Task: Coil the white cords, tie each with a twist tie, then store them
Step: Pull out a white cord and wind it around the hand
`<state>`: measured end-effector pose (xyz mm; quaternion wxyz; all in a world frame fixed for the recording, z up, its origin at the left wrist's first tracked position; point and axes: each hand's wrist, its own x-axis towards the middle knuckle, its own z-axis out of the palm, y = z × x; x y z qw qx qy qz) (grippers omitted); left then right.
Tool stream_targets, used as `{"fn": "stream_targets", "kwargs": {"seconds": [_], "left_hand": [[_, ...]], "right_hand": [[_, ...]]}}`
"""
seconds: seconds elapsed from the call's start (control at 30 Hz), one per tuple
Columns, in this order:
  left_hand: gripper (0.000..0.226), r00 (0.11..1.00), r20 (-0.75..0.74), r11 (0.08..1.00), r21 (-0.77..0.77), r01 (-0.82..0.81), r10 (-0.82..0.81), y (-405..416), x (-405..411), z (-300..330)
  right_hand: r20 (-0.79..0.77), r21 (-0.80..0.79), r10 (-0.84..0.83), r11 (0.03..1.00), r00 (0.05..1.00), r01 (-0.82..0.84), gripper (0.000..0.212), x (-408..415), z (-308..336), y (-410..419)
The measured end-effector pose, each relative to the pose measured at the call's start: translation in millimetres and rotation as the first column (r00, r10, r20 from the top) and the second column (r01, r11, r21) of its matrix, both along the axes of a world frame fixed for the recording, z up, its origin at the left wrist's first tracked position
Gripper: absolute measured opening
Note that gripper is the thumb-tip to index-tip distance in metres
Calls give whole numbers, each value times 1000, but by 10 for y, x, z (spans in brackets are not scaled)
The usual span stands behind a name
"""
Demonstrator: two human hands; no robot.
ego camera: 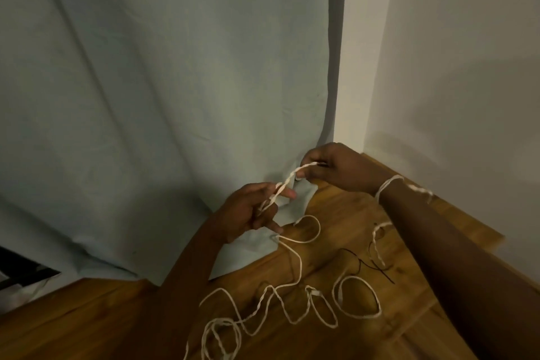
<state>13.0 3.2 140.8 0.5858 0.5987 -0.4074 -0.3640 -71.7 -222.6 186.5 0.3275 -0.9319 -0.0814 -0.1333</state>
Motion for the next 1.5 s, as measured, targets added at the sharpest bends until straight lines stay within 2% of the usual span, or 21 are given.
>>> {"fn": "stream_targets", "kwargs": {"seconds": [0.07,0.17,0.3,0.4,0.5,0.57,0.63,0.67,0.73,0.77,0.83,0.87,0.9,0.97,1.07,1.17,1.23,1.3,1.4,1.43,1.5], "left_hand": [[36,953,-233,975,-157,158,-192,4,-40,78],[30,826,-440,900,-400,172,-354,-43,-77,183],[36,702,-501,768,-632,102,-506,-151,-122,297],[38,710,-516,744,-668,17,-479,-227,-172,393],[46,740,-534,737,-671,-77,-409,-260,-194,468],[48,832,-492,760,-634,-140,-258,-228,-145,491],[47,943,-333,805,-551,-217,26,-215,38,405],[45,960,-163,826,-490,-280,229,-213,153,314],[39,823,271,849,-344,-402,500,-208,308,111],[40,721,461,855,-258,-449,518,-206,362,-3],[38,472,788,836,-95,-541,395,-171,433,-170],[35,444,846,832,0,-554,295,-122,432,-198],[32,543,804,852,93,-516,241,-68,388,-200],[33,832,526,927,195,-321,178,-5,248,-190],[44,970,234,991,97,-97,72,-56,45,-152],[58,957,282,996,38,-75,61,-121,-55,-97],[66,913,397,990,59,-128,94,-90,-67,-90],[72,922,370,979,113,-169,116,-53,-47,-143],[73,998,-53,999,-12,39,-39,-48,-93,-191],[65,965,-222,985,-136,108,-136,-60,-131,-157],[52,783,-504,914,-357,194,-364,-88,-190,-61]], "right_hand": [[19,120,14,993,1000,-17,23,24,-14,74],[77,192,17,981,997,-31,33,66,-161,263],[39,278,76,957,996,-84,29,45,-420,437],[-15,362,38,932,999,-30,14,102,-635,564],[-175,493,168,868,970,-61,10,108,-802,722],[-345,675,296,738,891,16,15,79,-922,773],[-472,812,401,545,785,209,10,12,-1000,785],[-515,803,411,540,752,254,6,-32,-1017,753],[-610,687,407,700,680,198,8,-145,-921,666],[-662,570,370,813,652,117,11,-200,-821,626],[-693,194,168,980,702,-43,19,-274,-559,512],[-618,12,63,997,784,-70,20,-285,-431,437],[-491,-90,11,994,871,-63,19,-287,-303,349],[-228,-66,-15,998,974,0,18,-276,-63,171],[7,131,-67,989,998,65,16,-182,105,-65],[148,236,-137,967,979,100,14,-126,58,-153],[174,268,-139,959,975,89,14,-144,7,-158],[164,291,-132,953,978,80,13,-145,-39,-164],[167,365,-154,927,974,84,14,-115,-98,-125],[155,397,-170,913,973,96,16,-105,-141,-89],[84,458,-162,882,983,106,20,-85,-281,18]]}}
